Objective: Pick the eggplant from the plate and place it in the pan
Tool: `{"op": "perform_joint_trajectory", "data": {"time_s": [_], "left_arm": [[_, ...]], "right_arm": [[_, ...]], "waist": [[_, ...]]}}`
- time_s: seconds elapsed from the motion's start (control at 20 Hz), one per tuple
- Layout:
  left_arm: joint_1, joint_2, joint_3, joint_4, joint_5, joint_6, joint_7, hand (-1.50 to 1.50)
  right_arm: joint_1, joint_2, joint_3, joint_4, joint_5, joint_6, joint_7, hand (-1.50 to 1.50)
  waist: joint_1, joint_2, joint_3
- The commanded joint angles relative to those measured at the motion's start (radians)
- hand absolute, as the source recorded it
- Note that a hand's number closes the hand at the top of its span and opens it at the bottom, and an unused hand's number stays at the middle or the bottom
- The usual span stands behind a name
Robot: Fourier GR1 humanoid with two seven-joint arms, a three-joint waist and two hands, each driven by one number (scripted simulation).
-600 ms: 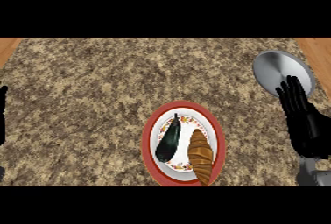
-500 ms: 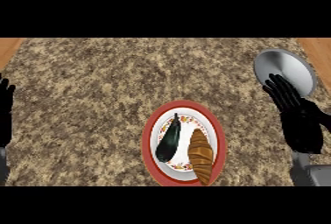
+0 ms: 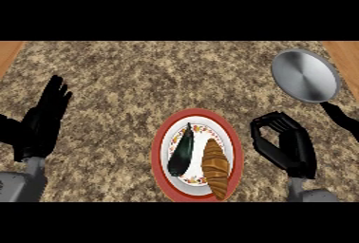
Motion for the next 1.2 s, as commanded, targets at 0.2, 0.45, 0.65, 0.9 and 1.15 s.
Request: {"op": "perform_joint_trajectory", "data": {"time_s": [0.2,0.45,0.65,0.9,1.15], "left_arm": [[-0.016,-0.042,-0.020,-0.054,-0.014,0.000,0.061,0.00],[-0.016,-0.035,0.009,-0.029,-0.019,-0.050,0.056,0.00],[0.010,-0.065,-0.027,-0.057,-0.043,-0.032,0.053,0.00],[-0.026,-0.074,-0.011,-0.001,-0.038,-0.056,0.047,0.00],[-0.021,-0.076,-0.023,-0.042,-0.069,-0.047,0.058,0.00]], "right_arm": [[0.267,-0.142,0.071,-0.160,0.181,-0.026,0.015,-1.50],[0.167,-0.233,0.077,-0.307,0.251,0.029,0.205,-1.50],[-0.012,-0.271,0.108,-0.165,0.287,0.132,0.315,-1.50],[-0.222,-0.315,0.175,-0.190,0.356,0.244,0.609,-1.50],[-0.382,-0.256,0.241,-0.039,0.319,0.422,0.682,-1.50]], "waist": [[0.001,-0.001,0.002],[0.010,0.001,0.002],[0.029,0.003,0.002],[0.028,0.004,0.001],[0.041,0.004,0.002]]}}
